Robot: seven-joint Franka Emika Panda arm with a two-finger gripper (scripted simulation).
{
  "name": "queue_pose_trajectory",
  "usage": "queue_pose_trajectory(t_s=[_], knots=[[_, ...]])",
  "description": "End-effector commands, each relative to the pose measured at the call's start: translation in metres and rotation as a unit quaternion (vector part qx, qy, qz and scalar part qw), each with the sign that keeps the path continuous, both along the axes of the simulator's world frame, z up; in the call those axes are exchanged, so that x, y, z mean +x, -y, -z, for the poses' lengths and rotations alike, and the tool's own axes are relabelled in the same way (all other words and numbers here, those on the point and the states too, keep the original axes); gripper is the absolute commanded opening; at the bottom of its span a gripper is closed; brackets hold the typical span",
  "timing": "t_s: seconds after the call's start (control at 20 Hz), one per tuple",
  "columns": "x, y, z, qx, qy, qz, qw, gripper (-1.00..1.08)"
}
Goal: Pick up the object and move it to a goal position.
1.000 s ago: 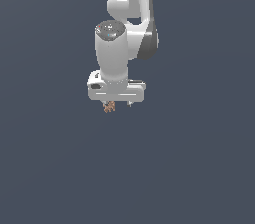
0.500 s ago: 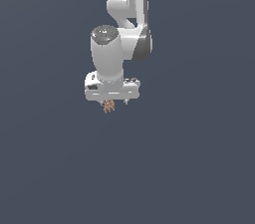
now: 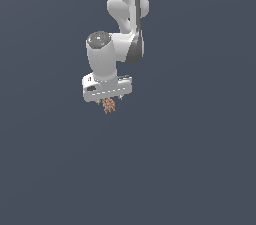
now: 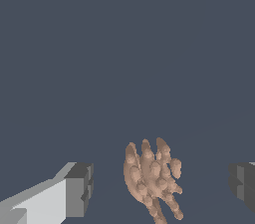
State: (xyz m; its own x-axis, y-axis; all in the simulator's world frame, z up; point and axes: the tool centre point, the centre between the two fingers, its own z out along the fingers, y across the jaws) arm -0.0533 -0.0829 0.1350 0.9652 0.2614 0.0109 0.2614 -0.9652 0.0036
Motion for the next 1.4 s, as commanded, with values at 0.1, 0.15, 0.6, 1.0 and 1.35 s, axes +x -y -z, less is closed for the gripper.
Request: queue_pose_trajectory(t_s=[0.1,0.15,0.6,1.0,1.35], knots=[[-0.018,0.010,0.013,-0.001,-0.002,-0.045,0.9990,1.00],[-0.022,0.012,0.015,-0.001,-0.003,-0.054,0.9985,1.00],[-0.044,0.022,0.029,0.000,-0.005,-0.106,0.9944,1.00],[-0.047,0.023,0.032,0.000,-0.006,-0.114,0.9935,1.00],[-0.048,0.023,0.050,0.000,-0.006,-0.114,0.9934,1.00]])
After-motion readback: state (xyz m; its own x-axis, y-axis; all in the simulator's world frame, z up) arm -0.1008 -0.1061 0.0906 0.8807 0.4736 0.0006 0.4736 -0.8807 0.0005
